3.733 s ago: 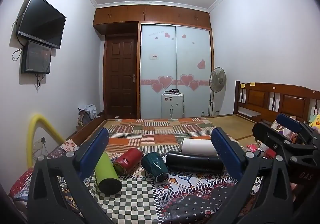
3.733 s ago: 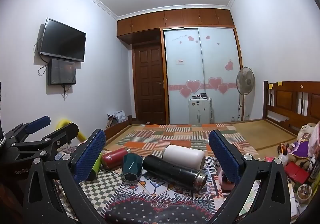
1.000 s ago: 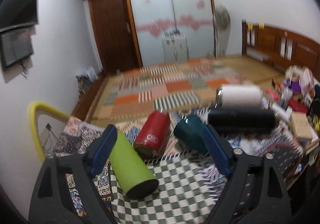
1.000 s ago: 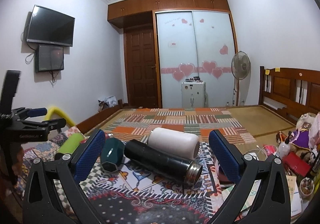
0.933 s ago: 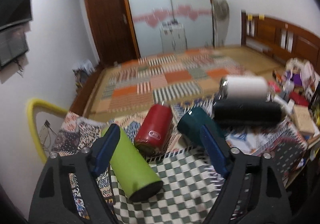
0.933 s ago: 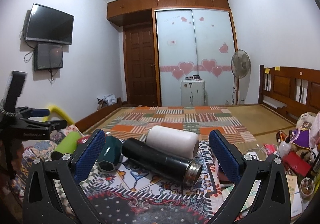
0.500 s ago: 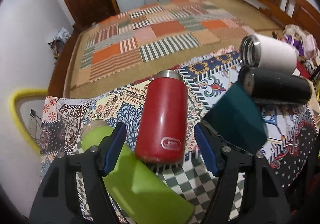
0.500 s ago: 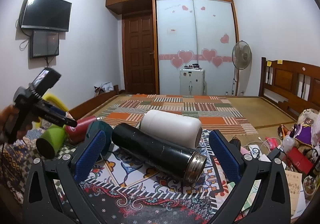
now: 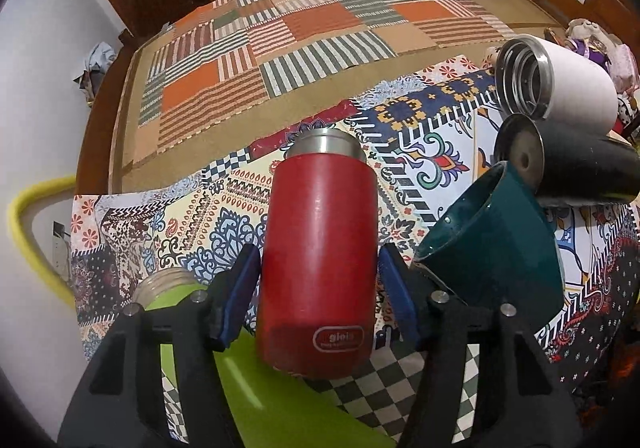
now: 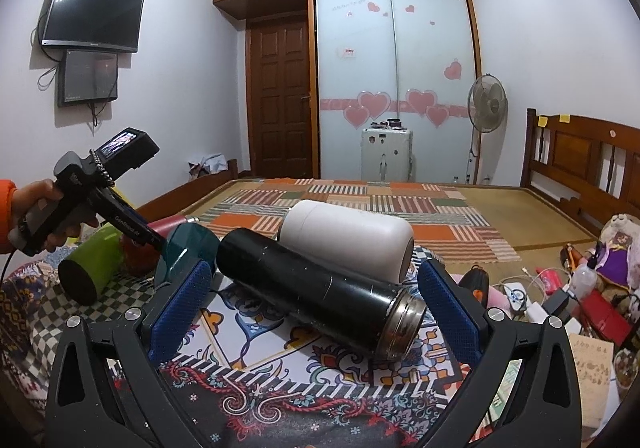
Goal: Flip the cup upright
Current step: 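Lift the red thermos with the left gripper and carry it toward the right tool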
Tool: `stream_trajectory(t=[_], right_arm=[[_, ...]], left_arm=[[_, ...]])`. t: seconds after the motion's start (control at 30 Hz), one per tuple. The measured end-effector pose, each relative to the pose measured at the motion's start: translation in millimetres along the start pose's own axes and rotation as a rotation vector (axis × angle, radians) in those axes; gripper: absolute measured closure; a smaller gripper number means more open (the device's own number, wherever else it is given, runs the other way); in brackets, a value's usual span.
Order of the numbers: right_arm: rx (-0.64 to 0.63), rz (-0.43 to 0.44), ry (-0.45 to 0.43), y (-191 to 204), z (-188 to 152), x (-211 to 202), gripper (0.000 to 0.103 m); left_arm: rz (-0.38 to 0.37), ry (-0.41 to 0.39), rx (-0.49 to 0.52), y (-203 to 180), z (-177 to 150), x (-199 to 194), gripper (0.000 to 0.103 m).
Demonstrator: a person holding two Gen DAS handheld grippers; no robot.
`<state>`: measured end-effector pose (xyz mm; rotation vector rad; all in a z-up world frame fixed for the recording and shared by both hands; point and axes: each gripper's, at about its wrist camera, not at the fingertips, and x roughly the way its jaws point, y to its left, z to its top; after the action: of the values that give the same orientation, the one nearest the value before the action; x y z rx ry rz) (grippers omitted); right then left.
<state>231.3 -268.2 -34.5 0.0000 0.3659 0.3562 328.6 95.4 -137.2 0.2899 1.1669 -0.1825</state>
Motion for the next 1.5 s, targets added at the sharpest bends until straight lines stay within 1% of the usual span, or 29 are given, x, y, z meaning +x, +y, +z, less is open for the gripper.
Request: stream_trajectory(t=[0.17, 0.4, 0.53, 0.73, 0.9, 1.13, 1.23, 1.37, 1.5], right_arm=[[0.01, 0.007, 0.001, -1.3, -2.0, 3.4, 0.0], [0.034, 0.01, 0.006, -8.5, -5.4, 5.0, 0.0], [0.052, 0.011, 0.011, -11.4, -7.1, 5.8, 0.0], [0.05, 0.006, 0.013, -10.5, -7.5, 5.3, 0.0], [0.047, 0.001, 0.01, -9.9, -7.1, 1.1, 0.0], [0.064, 0.006, -0.003, -12.5, -2.4, -7.0, 0.0], [0.063, 0.008, -0.013, -12.0, 1.0, -13.0, 0.0], [0.062, 0.008, -0.026, -11.1, 6.1, -21.7, 0.0], [0.052, 0.019, -0.031, -7.4, 12.4, -34.3, 0.0]], left_arm=[[0.012, 0.019, -0.009, 2.1, 3.1, 5.2, 0.041], [0.008, 0.045, -0.029, 6.0, 6.5, 12.8, 0.04], [0.003, 0.042, -0.043, 7.7, 7.7, 14.3, 0.04], [-0.024, 0.039, -0.113, 13.6, 8.2, 14.0, 0.04], [-0.014, 0.035, -0.155, 14.4, 5.9, 7.4, 0.04], [0.003, -0.01, -0.179, 9.6, 6.6, -23.2, 0.04], [0.012, -0.033, -0.171, 2.9, 4.9, -42.5, 0.04], [0.007, -0.073, -0.145, -14.5, -2.9, -73.2, 0.04], [-0.014, -0.111, -0.108, -40.8, -16.4, -101.9, 0.04]])
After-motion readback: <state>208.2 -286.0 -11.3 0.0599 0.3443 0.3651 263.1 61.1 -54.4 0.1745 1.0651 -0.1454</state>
